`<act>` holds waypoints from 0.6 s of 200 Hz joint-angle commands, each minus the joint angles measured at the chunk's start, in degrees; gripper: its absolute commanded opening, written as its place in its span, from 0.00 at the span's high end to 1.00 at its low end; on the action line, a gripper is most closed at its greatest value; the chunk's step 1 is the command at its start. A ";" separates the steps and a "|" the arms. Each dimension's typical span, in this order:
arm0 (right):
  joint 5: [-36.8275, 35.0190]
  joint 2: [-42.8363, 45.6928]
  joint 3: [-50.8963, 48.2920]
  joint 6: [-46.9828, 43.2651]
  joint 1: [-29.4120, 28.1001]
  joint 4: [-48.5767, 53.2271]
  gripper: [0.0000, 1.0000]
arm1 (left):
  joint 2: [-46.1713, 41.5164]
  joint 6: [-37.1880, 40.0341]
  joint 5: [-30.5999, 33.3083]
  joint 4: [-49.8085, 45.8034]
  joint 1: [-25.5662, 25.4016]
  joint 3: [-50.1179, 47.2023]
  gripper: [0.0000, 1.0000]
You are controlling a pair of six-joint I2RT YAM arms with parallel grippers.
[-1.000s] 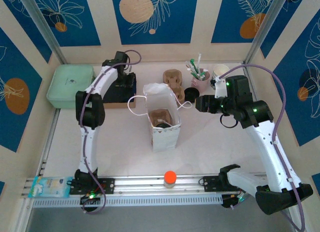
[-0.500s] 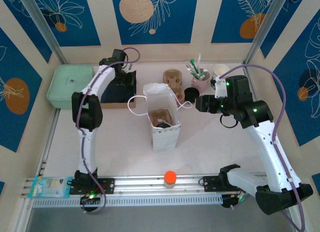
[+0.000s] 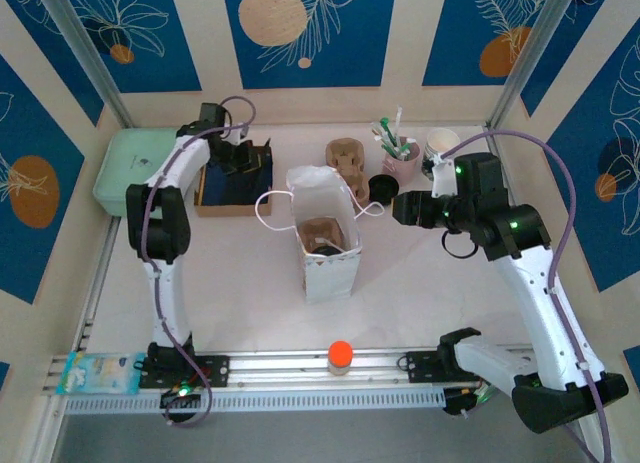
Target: Pack the takeout coffee
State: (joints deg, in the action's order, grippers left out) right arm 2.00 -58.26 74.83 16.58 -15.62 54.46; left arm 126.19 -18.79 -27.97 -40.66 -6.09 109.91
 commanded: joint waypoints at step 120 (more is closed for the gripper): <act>2.33 0.08 0.73 0.63 0.29 0.56 0.41 | 1.69 -1.52 -2.45 2.71 7.75 -3.33 1.00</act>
State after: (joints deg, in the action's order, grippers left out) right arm 2.79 -58.33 74.81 16.80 -15.62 54.48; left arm 126.23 -20.12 -30.41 -38.11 -0.03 106.96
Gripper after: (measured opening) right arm 0.592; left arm 0.051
